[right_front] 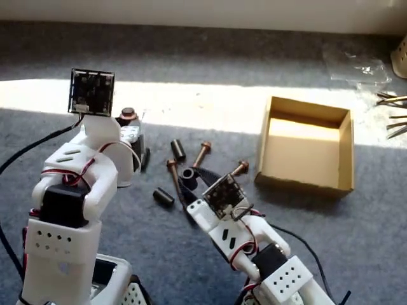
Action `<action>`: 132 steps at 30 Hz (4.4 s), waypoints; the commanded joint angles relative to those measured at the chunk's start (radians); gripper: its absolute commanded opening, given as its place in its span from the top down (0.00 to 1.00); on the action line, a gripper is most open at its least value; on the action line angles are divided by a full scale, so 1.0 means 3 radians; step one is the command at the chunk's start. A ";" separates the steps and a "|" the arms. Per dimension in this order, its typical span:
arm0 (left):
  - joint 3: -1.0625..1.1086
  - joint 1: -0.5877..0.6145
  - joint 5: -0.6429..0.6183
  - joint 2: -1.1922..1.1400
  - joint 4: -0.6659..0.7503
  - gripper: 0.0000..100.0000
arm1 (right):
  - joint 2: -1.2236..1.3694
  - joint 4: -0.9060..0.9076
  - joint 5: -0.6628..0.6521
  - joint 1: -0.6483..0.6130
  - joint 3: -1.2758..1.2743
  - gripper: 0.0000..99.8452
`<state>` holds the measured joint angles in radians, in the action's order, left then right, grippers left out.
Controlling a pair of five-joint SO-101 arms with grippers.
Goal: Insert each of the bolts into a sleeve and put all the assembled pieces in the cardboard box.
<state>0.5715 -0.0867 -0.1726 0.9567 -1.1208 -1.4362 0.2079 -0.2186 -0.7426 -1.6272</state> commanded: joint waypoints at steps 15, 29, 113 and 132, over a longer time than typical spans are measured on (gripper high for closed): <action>0.0734 -0.0309 -0.0061 0.0125 0.1100 1.00 | -0.0054 -0.0606 -0.0184 -0.0023 -0.0376 1.00; 0.1394 -0.0335 -0.0061 0.1128 0.1775 1.00 | -0.0054 -0.0627 0.0297 -0.0018 -0.0417 1.00; 0.2759 -0.1276 -0.0036 0.2539 0.1995 1.00 | -0.0054 -0.0606 0.0292 -0.0018 -0.0422 1.00; 0.3143 -0.0969 -0.0046 0.2539 0.1984 1.00 | -0.0054 -0.0606 0.0292 -0.0018 -0.0422 1.00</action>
<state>1.4983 -0.4104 -0.1880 1.7208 -0.5516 -1.4331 0.0453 -0.1373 -0.7411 -1.6747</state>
